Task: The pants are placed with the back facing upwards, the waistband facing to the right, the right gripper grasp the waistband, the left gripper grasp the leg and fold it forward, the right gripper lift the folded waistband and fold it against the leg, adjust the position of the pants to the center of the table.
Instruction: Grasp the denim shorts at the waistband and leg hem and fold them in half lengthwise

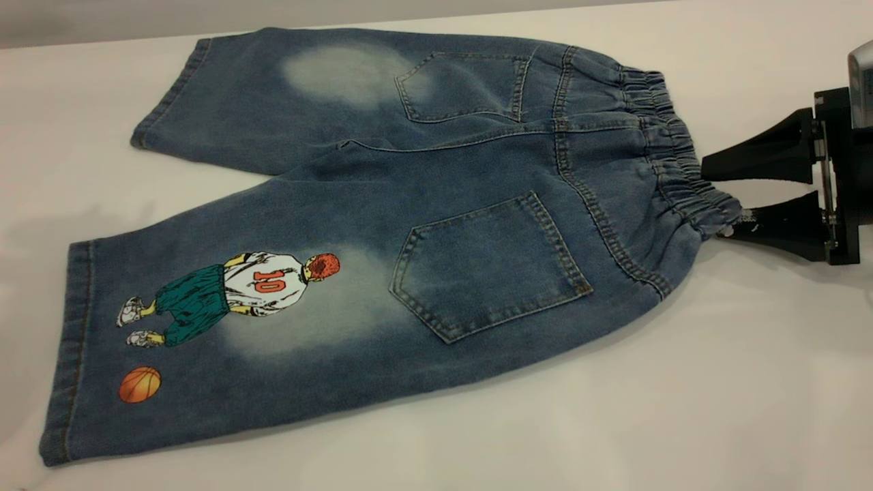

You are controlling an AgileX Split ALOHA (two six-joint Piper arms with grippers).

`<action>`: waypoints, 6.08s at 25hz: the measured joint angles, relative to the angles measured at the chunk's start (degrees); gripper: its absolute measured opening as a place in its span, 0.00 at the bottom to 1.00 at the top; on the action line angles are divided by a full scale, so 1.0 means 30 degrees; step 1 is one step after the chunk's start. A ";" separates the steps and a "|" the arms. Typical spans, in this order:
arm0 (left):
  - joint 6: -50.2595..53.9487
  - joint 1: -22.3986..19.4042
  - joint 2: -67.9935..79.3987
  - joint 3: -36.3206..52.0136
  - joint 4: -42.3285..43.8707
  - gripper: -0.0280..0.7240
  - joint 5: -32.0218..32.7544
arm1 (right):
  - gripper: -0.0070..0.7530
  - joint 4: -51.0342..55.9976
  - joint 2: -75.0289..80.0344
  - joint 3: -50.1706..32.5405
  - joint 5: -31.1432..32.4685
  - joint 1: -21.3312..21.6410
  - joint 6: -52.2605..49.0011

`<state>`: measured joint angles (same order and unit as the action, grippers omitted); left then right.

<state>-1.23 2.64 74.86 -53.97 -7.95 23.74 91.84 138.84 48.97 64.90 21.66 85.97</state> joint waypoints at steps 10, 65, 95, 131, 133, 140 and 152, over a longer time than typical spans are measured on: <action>0.0018 0.0000 0.0000 0.0000 -0.0006 0.58 -0.0057 | 0.22 -0.0384 0.0000 0.0018 -0.0475 -0.1165 0.0010; -0.3004 0.3858 0.5765 0.0041 -0.0411 0.58 1.1210 | 0.05 -0.5089 -0.6877 0.1065 -0.4027 -0.1149 -0.5689; 0.0411 0.8499 0.6614 0.7884 0.1841 0.58 0.2256 | 0.05 -0.5304 -0.6890 0.1182 -0.4157 -0.1149 -0.5634; 0.0411 0.8499 1.1577 0.7844 0.1528 0.58 -0.1010 | 0.05 -0.5336 -0.6890 0.1182 -0.4237 -0.1149 -0.5575; 0.0411 0.8499 1.1577 0.7844 0.1471 0.58 -0.1080 | 0.05 -0.5336 -0.6890 0.1182 -0.4237 -0.1149 -0.5575; 0.0411 0.8499 1.1594 0.7844 0.1456 0.43 -0.1117 | 0.05 -0.5336 -0.6890 0.1182 -0.4237 -0.1149 -0.5575; 0.0411 0.8499 1.1594 0.7844 0.1451 0.06 -0.0930 | 0.05 -0.5336 -0.6890 0.1182 -0.4248 -0.1149 -0.5517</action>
<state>0.00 28.13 109.64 -30.44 -3.60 20.95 75.83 118.17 52.52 52.16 18.21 69.41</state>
